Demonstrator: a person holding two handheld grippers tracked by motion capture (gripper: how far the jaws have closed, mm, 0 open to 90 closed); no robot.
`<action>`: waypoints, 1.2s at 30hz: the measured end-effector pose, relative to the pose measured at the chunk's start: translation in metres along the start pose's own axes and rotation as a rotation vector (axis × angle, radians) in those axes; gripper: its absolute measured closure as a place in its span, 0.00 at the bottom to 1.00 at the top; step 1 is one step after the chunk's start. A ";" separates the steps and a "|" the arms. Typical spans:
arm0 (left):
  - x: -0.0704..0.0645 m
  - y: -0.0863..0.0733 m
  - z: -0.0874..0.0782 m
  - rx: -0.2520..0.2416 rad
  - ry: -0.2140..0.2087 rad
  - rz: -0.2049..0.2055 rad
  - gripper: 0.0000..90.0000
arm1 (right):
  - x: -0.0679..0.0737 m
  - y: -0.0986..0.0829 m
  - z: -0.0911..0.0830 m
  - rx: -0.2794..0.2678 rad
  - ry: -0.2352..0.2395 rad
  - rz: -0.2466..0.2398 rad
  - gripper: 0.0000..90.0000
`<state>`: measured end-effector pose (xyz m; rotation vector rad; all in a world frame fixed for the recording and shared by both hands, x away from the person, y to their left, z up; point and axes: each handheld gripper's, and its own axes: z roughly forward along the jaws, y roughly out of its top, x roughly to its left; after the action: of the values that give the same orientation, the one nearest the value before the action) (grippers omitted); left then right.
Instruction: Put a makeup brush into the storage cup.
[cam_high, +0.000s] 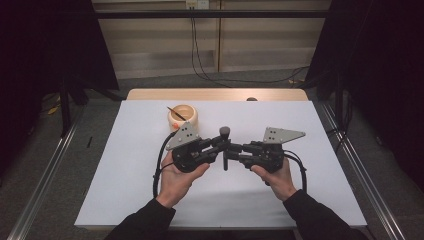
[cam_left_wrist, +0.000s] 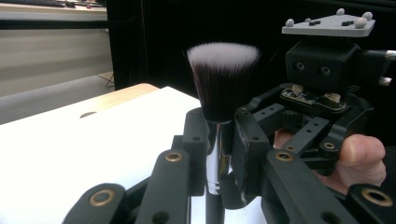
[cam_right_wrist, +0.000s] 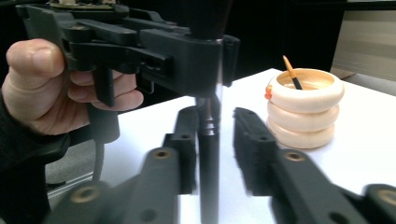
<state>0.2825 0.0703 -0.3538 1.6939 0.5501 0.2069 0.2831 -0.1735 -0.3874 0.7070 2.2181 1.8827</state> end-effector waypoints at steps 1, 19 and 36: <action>0.000 0.000 0.000 -0.002 -0.001 -0.002 0.86 | 0.000 0.000 0.000 0.000 0.001 0.000 0.74; 0.008 0.000 -0.005 0.002 0.045 0.005 0.86 | -0.005 0.001 -0.007 -0.029 -0.069 0.006 0.08; 0.017 0.004 -0.014 -0.009 0.075 0.002 0.86 | -0.008 -0.005 -0.010 -0.023 -0.269 -0.023 0.02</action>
<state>0.2922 0.0902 -0.3502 1.6835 0.6025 0.2742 0.2848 -0.1867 -0.3919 0.8694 2.0258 1.6858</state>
